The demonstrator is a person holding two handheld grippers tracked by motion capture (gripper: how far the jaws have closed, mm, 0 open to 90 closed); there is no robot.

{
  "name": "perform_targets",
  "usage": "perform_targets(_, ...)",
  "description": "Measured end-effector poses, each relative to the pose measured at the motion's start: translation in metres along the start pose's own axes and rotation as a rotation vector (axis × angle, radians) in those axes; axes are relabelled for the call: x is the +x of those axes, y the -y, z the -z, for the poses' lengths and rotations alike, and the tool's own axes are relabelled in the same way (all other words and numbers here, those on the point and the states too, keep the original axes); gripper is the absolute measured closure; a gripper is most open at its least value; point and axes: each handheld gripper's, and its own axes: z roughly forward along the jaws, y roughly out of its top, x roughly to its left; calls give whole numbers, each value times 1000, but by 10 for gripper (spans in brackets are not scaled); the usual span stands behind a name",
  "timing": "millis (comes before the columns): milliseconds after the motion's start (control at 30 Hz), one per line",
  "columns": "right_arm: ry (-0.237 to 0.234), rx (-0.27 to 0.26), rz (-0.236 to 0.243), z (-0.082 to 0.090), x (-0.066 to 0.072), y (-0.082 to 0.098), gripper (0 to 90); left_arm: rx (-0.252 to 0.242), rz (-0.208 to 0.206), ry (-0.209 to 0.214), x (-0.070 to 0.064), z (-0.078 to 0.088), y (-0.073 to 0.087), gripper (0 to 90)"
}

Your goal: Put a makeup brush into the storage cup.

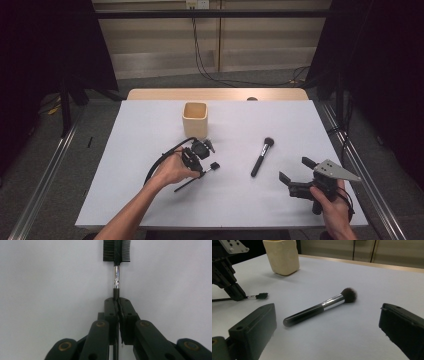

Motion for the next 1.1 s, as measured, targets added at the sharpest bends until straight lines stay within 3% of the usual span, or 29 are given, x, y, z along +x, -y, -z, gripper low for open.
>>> perform_targets(200,3,-3,-1,1,0,0,10,-74,38,19,7,10,5,860)
perform_targets(300,2,-2,0,1,0,0,11,-114,36,18,9,15,7,859)
perform_targets(533,5,-3,-2,0,0,0,10,-228,89,10,12,26,19,859)
perform_targets(600,6,-4,-4,0,0,0,10,-277,95,12,12,29,25,859)
perform_targets(700,6,-4,-5,1,0,0,10,-302,91,10,11,30,28,859)
perform_targets(933,6,-6,-6,1,0,0,10,-428,104,22,10,37,39,859)
perform_targets(1100,9,-10,-10,1,0,0,10,-458,112,30,10,38,47,859)
